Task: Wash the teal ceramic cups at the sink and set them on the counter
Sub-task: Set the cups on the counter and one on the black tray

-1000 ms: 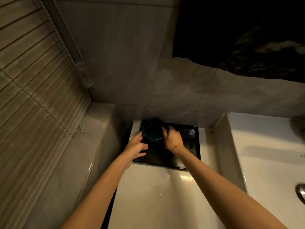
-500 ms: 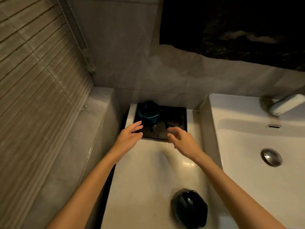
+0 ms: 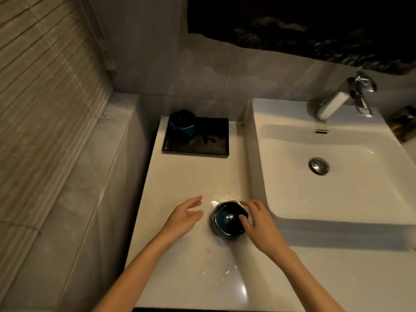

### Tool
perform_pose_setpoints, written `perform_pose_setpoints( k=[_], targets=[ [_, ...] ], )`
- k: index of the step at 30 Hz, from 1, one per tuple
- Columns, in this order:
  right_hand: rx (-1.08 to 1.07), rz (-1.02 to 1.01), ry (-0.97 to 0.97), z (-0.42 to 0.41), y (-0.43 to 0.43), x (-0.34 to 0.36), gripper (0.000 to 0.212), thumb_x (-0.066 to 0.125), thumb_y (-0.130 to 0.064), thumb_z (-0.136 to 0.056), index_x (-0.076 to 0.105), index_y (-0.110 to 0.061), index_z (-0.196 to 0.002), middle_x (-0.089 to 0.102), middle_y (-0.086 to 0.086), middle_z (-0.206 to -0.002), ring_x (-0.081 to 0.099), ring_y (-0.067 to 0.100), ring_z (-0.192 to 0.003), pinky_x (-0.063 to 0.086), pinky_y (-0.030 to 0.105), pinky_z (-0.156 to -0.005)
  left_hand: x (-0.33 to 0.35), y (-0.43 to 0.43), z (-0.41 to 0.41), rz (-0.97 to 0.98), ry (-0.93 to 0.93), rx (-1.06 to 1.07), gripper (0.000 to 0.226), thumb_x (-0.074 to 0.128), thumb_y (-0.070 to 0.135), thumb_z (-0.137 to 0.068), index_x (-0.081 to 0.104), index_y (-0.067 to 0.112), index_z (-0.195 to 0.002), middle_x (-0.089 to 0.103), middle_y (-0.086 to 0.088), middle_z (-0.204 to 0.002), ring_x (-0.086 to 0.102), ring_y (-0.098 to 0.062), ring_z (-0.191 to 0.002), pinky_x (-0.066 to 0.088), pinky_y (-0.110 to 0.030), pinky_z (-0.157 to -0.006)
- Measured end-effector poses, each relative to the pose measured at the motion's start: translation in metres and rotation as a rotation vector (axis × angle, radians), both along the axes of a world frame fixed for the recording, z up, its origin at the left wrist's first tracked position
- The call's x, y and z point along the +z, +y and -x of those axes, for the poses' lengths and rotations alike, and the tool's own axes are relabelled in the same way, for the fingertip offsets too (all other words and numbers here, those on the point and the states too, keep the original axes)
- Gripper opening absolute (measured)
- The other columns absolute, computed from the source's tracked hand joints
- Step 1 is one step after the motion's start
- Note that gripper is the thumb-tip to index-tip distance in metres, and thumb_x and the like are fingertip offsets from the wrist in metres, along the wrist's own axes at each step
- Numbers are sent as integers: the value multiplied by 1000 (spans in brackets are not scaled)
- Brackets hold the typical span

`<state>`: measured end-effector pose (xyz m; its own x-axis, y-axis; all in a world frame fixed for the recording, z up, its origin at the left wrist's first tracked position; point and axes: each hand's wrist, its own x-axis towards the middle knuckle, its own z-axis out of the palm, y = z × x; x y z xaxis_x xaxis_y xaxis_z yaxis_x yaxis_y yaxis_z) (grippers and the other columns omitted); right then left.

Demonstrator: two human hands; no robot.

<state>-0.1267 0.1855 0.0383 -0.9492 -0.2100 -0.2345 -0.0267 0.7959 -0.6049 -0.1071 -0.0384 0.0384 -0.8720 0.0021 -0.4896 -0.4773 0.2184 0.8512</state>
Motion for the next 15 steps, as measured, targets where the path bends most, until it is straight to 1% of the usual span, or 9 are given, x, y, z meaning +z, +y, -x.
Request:
perform_pose_setpoints(
  k=[3,5,7,8,10,11,13,14,15],
  targets=[
    [-146,-20,-18,-25,2,-12,44,54,-16,-94,42,-6,-136,47,12,-131,47,29,-121,34,27,-99,-14,17,-8,76,-18,-56,50,54,14,-92,43,27,-139,46,5,-141,52,-12,-120,40,-22,-95],
    [-216,-49,-97,-35,-4,-21,47,51,-23,-96,36,-6,-137,50,16,-128,52,34,-116,41,35,-92,-20,29,-7,146,-2,-117,54,53,14,-92,39,26,-142,41,5,-145,42,-13,-131,34,-20,-102],
    [-261,-51,-218,-37,-10,-28,48,47,-31,-97,33,-7,-136,60,19,-120,58,38,-107,48,38,-84,-23,38,-4,157,2,-143,56,53,12,-91,37,23,-144,41,4,-145,39,-12,-134,30,-21,-107],
    [-295,-15,-271,-36,-13,-30,46,46,-35,-97,33,-9,-133,64,19,-112,63,38,-98,52,39,-80,-24,42,-2,143,-10,-138,57,53,9,-90,38,22,-144,44,4,-143,42,-11,-132,31,-20,-106],
    [-361,76,-337,-33,-18,-37,38,45,-38,-96,35,-15,-125,68,16,-95,67,34,-77,58,43,-67,-27,45,-1,117,-18,-110,56,52,1,-87,44,20,-140,53,2,-136,53,-8,-119,38,-19,-100],
    [-375,96,-331,-32,-20,-43,36,44,-37,-95,35,-15,-122,68,16,-93,67,33,-73,58,45,-65,-27,47,-2,107,-12,-92,55,50,-2,-85,48,20,-136,60,4,-128,58,-6,-110,42,-17,-96],
    [-374,68,-294,-27,-27,-48,35,41,-31,-94,34,-10,-121,66,19,-96,66,38,-77,57,46,-69,-26,48,-4,104,-11,-62,53,48,-6,-83,55,20,-129,64,14,-107,61,0,-92,44,-14,-84],
    [-358,36,-269,-25,-30,-46,33,40,-27,-95,34,-8,-121,65,21,-99,65,40,-81,55,43,-70,-26,47,-4,106,-15,-47,53,48,-7,-82,54,19,-128,62,18,-102,60,2,-87,44,-12,-81],
    [-334,-8,-244,-22,-31,-47,31,38,-24,-96,34,-6,-121,64,22,-101,64,40,-84,52,39,-69,-27,46,-6,106,-27,-32,54,49,-7,-82,53,18,-130,62,15,-106,59,-1,-87,44,-13,-81]
  ],
)
